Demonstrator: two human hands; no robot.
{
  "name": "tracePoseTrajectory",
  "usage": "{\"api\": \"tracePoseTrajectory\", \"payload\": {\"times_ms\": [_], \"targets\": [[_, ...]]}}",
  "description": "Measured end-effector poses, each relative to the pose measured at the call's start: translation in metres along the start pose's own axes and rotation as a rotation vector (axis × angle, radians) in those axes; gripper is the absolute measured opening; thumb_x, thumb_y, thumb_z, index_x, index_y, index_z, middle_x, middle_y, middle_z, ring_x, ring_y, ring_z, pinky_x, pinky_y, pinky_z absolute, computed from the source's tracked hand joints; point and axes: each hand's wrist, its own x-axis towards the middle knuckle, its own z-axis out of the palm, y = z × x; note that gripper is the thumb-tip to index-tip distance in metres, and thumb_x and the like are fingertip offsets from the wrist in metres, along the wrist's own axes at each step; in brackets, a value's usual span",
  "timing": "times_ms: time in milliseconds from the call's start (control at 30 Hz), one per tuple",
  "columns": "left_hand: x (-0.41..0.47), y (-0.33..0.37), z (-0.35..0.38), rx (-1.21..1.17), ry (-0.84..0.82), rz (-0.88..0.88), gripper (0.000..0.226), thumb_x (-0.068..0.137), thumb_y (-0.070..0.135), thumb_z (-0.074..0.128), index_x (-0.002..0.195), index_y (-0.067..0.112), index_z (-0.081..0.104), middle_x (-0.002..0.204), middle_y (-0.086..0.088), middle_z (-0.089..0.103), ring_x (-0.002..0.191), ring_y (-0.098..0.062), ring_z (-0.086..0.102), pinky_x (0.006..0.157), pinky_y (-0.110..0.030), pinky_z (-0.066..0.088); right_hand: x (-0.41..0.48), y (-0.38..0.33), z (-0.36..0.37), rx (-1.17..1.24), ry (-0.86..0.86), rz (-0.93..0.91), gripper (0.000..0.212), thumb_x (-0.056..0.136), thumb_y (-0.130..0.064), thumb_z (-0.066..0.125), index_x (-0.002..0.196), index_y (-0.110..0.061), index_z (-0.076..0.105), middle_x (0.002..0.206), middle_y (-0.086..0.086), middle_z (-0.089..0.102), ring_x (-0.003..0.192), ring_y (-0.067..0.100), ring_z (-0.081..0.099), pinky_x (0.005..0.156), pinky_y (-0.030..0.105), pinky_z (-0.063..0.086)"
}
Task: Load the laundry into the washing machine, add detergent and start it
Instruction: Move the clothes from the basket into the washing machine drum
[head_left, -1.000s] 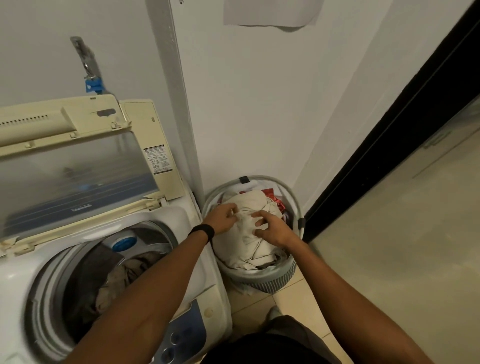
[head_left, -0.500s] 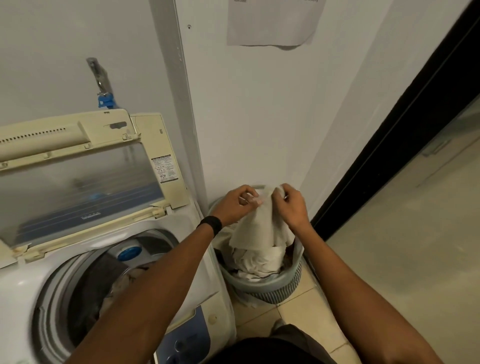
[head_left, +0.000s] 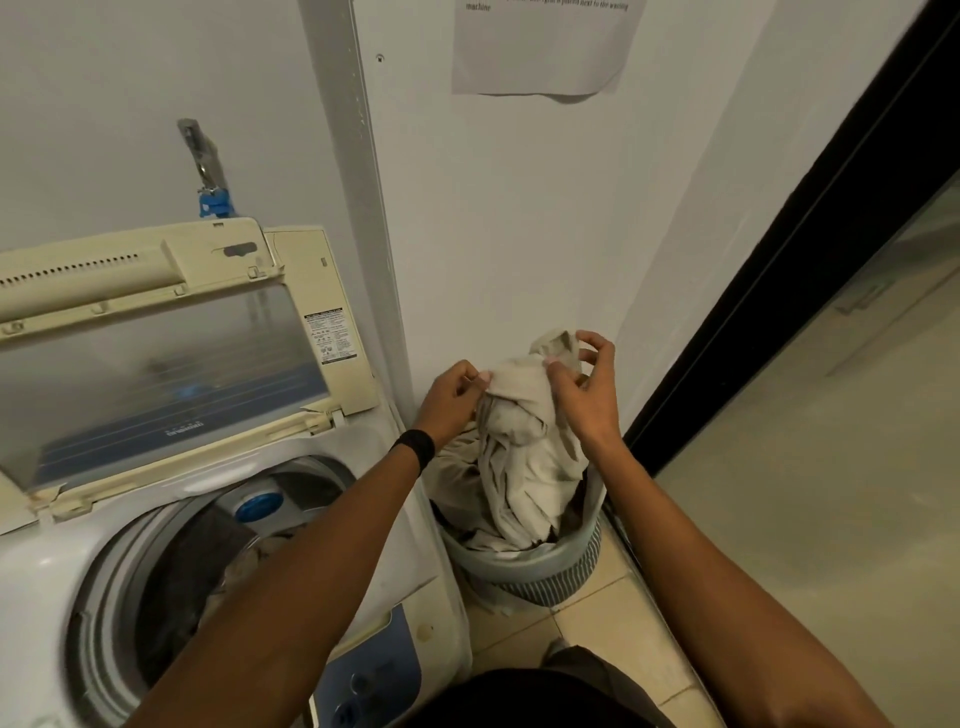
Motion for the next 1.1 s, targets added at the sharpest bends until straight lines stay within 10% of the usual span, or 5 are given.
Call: {"api": "tracePoseTrajectory", "payload": {"times_ms": [167, 333, 567, 733, 1100], "targets": [[0.0, 0.02, 0.006, 0.003, 0.052, 0.078, 0.043, 0.107, 0.033, 0.052, 0.07, 0.015, 0.041, 0.065, 0.001, 0.036, 0.06, -0.01, 0.035, 0.063, -0.03, 0.034, -0.025, 0.01, 0.008, -0.282, -0.235, -0.208, 0.057, 0.084, -0.048, 0.08, 0.133, -0.033, 0.056, 0.149, -0.004, 0.031, 0.135, 0.003, 0.039, 0.104, 0.011, 0.038], [-0.006, 0.026, 0.01, -0.084, 0.025, 0.069, 0.065, 0.099, 0.06, 0.052, 0.073, 0.001, 0.051, 0.07, -0.002, 0.048, 0.069, -0.013, 0.046, 0.069, -0.032, 0.039, -0.015, 0.008, 0.008, -0.326, -0.151, -0.293, 0.02, 0.09, -0.023, 0.075, 0.108, -0.018, 0.07, 0.106, -0.005, 0.064, 0.103, 0.017, 0.062, 0.089, 0.044, 0.052], [-0.009, 0.038, -0.016, 0.267, -0.118, 0.262, 0.029, 0.085, 0.023, 0.082, 0.085, 0.011, 0.056, 0.077, 0.006, 0.056, 0.069, -0.01, 0.05, 0.064, -0.024, 0.04, 0.014, -0.03, -0.012, -0.222, -0.045, -0.331, 0.026, 0.087, -0.007, 0.068, 0.107, -0.023, 0.07, 0.111, -0.006, 0.065, 0.107, 0.008, 0.06, 0.091, 0.025, 0.05], [0.002, 0.02, -0.041, 0.431, 0.203, 0.246, 0.014, 0.09, 0.015, 0.069, 0.083, 0.023, 0.06, 0.079, 0.007, 0.062, 0.077, -0.023, 0.061, 0.067, -0.034, 0.046, 0.019, -0.059, -0.013, -0.076, 0.061, -0.266, 0.026, 0.083, -0.002, 0.06, 0.1, -0.019, 0.072, 0.103, -0.008, 0.071, 0.097, 0.003, 0.065, 0.085, 0.018, 0.051], [0.011, 0.073, -0.067, 0.19, 0.381, 0.313, 0.029, 0.082, 0.028, 0.081, 0.065, 0.018, 0.061, 0.06, 0.007, 0.057, 0.058, -0.002, 0.049, 0.057, -0.023, 0.038, 0.013, -0.047, -0.014, -0.38, -0.013, -0.048, 0.035, 0.091, -0.056, 0.061, 0.077, -0.024, 0.069, 0.073, -0.008, 0.071, 0.08, 0.018, 0.068, 0.071, 0.035, 0.051]]}}
